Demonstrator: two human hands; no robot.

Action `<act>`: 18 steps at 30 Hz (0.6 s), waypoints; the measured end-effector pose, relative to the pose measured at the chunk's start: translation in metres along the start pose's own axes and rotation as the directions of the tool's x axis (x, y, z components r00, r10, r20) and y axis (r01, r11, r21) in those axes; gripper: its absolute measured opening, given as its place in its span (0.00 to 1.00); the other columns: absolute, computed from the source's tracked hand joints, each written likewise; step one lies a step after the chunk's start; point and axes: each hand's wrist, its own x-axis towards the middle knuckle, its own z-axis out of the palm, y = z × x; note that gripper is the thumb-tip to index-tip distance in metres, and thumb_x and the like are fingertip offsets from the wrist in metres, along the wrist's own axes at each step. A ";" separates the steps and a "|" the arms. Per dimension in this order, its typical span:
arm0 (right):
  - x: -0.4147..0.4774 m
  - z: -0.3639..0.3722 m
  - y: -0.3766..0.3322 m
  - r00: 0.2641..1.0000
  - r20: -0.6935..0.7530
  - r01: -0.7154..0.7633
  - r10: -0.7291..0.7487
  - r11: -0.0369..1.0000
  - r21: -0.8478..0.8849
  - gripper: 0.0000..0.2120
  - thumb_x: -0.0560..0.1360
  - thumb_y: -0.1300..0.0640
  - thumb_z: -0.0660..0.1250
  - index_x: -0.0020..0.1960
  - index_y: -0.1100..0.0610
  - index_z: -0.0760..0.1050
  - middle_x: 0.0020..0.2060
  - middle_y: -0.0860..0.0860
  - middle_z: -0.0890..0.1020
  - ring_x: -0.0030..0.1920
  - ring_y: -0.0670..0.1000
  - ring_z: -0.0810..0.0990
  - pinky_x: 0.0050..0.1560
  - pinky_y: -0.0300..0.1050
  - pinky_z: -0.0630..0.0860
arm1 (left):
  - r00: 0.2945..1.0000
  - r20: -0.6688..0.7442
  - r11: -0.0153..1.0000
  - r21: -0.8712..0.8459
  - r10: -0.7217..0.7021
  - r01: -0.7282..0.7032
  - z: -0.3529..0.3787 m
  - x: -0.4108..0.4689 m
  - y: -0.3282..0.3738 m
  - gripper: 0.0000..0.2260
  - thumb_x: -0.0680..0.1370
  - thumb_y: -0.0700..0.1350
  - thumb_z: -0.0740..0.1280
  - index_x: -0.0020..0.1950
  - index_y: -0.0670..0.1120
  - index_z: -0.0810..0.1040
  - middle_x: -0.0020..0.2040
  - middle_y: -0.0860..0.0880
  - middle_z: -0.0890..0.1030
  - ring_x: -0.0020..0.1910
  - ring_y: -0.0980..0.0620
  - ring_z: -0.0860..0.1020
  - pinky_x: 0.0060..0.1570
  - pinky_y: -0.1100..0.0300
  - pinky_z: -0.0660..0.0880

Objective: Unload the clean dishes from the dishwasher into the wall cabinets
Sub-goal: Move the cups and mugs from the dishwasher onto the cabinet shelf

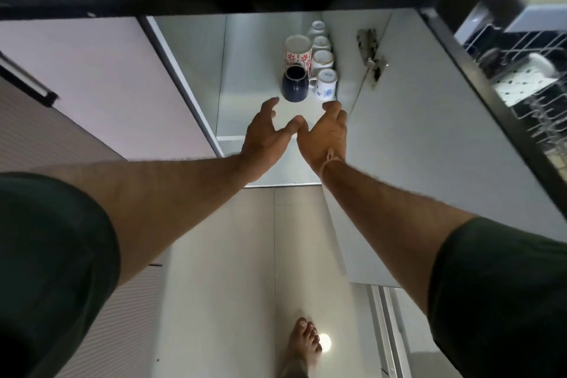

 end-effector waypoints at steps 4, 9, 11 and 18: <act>-0.039 -0.043 -0.017 0.996 -0.063 0.060 -0.060 0.998 -0.012 0.23 0.75 0.54 0.66 0.68 0.57 0.64 0.66 0.55 0.69 0.64 0.59 0.72 0.62 0.54 0.73 | 0.999 -0.004 0.999 -0.033 0.040 -0.040 -0.010 -0.053 0.037 0.28 0.78 0.61 0.65 0.75 0.53 0.64 0.71 0.46 0.72 0.67 0.47 0.73 0.65 0.53 0.72; -0.085 -0.114 -0.047 0.990 -0.105 0.092 -0.091 0.996 0.003 0.21 0.77 0.54 0.64 0.67 0.57 0.64 0.65 0.55 0.70 0.63 0.59 0.73 0.62 0.53 0.73 | 0.991 -0.025 0.989 -0.053 0.134 -0.135 -0.022 -0.110 0.098 0.22 0.78 0.58 0.66 0.69 0.51 0.71 0.66 0.50 0.76 0.63 0.50 0.75 0.63 0.56 0.73; -0.098 -0.147 -0.060 0.989 -0.116 0.096 -0.097 0.995 -0.017 0.20 0.78 0.55 0.63 0.67 0.59 0.65 0.65 0.57 0.70 0.63 0.60 0.73 0.63 0.53 0.72 | 0.984 -0.043 0.984 -0.037 0.172 -0.174 -0.026 -0.129 0.127 0.19 0.78 0.57 0.67 0.64 0.49 0.75 0.63 0.51 0.79 0.60 0.52 0.77 0.56 0.60 0.73; -0.108 -0.267 -0.085 0.980 -0.178 0.083 -0.094 0.994 -0.065 0.13 0.76 0.58 0.64 0.59 0.59 0.71 0.54 0.57 0.80 0.54 0.56 0.78 0.52 0.47 0.75 | 0.959 -0.036 0.960 -0.017 0.279 -0.280 -0.010 -0.168 0.231 0.09 0.77 0.52 0.69 0.54 0.51 0.78 0.51 0.54 0.81 0.50 0.54 0.78 0.46 0.62 0.75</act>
